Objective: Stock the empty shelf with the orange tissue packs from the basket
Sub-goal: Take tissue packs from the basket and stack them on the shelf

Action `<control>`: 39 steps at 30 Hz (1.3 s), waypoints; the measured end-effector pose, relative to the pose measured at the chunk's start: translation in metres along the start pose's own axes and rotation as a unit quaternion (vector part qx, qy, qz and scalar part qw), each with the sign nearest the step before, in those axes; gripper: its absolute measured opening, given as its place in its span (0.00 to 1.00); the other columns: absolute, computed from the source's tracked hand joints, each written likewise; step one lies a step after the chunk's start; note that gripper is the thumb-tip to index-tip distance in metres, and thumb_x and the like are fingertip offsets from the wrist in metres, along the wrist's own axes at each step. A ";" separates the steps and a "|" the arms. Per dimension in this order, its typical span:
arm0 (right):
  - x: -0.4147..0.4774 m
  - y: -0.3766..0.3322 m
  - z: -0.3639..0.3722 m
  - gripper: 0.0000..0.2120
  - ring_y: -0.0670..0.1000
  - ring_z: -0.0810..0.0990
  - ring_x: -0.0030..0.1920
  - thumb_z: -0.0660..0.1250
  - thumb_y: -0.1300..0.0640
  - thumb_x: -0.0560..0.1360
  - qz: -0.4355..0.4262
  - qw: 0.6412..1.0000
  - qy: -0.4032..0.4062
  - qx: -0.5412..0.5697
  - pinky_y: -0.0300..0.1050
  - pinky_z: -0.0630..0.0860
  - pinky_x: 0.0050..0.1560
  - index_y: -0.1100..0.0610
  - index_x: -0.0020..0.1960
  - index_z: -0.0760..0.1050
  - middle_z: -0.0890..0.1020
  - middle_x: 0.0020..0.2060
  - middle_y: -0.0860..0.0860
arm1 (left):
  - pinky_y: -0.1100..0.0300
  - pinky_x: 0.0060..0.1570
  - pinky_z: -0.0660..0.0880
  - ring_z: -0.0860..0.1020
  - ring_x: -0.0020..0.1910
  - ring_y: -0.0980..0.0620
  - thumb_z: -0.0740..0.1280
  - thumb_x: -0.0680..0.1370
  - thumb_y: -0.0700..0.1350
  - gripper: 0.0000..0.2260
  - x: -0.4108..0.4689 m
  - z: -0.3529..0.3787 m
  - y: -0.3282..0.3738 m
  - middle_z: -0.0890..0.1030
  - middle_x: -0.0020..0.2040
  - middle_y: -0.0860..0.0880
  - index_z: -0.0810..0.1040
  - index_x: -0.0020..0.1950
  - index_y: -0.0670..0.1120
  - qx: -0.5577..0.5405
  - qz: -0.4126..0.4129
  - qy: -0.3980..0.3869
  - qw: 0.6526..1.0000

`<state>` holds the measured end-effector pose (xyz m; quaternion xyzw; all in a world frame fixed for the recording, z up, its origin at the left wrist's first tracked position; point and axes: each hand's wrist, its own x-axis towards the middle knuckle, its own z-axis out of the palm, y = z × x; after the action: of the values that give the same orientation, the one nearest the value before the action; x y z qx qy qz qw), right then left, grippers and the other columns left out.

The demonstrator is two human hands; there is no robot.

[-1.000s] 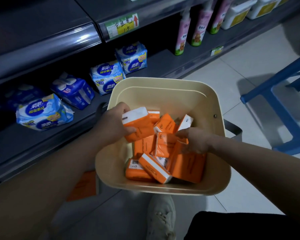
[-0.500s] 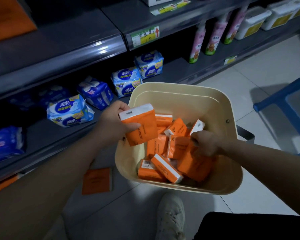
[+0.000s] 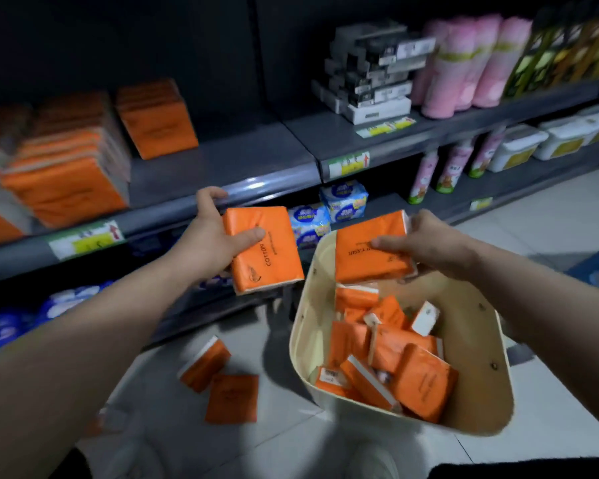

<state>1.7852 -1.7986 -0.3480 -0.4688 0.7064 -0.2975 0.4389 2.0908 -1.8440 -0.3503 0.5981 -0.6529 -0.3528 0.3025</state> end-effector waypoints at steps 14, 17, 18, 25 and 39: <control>0.041 -0.163 0.035 0.10 0.49 0.77 0.36 0.75 0.59 0.66 -0.186 0.973 0.126 0.048 0.47 0.76 0.40 0.54 0.41 0.74 0.78 0.35 0.51 | 0.60 0.42 0.72 0.77 0.44 0.52 0.74 0.71 0.46 0.12 0.072 -0.139 0.034 0.80 0.46 0.51 0.78 0.53 0.49 0.111 0.082 0.128 0.982; 0.063 -0.181 0.053 0.09 0.49 0.77 0.33 0.72 0.59 0.68 -0.199 0.970 0.124 0.069 0.45 0.76 0.36 0.53 0.38 0.72 0.78 0.34 0.51 | 0.62 0.45 0.66 0.75 0.46 0.53 0.71 0.74 0.47 0.16 0.103 -0.147 0.032 0.78 0.50 0.52 0.74 0.60 0.51 0.169 0.099 0.114 0.974; 0.072 -0.185 0.058 0.09 0.49 0.77 0.33 0.72 0.59 0.68 -0.203 0.969 0.125 0.061 0.45 0.75 0.36 0.53 0.38 0.71 0.78 0.34 0.51 | 0.62 0.46 0.67 0.75 0.47 0.52 0.71 0.74 0.47 0.17 0.113 -0.148 0.030 0.78 0.51 0.51 0.73 0.61 0.51 0.191 0.099 0.107 0.971; 0.124 -0.201 0.082 0.22 0.52 0.80 0.45 0.76 0.53 0.67 -0.182 0.976 0.119 0.029 0.49 0.78 0.47 0.56 0.56 0.71 0.80 0.47 0.52 | 0.59 0.48 0.69 0.76 0.55 0.44 0.75 0.69 0.43 0.23 0.163 -0.152 0.017 0.77 0.58 0.43 0.72 0.61 0.45 0.324 0.045 0.105 0.939; 0.143 -0.208 0.096 0.17 0.45 0.78 0.39 0.78 0.53 0.65 -0.186 0.975 0.111 0.053 0.44 0.74 0.40 0.52 0.46 0.71 0.78 0.40 0.47 | 0.49 0.51 0.74 0.76 0.54 0.38 0.74 0.71 0.43 0.19 0.189 -0.161 -0.008 0.73 0.59 0.37 0.75 0.58 0.40 0.417 0.022 0.136 0.898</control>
<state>1.9294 -2.0114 -0.2657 -0.5320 0.6342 -0.4614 0.3193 2.2082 -2.0479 -0.2706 0.6967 -0.7061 0.0434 0.1185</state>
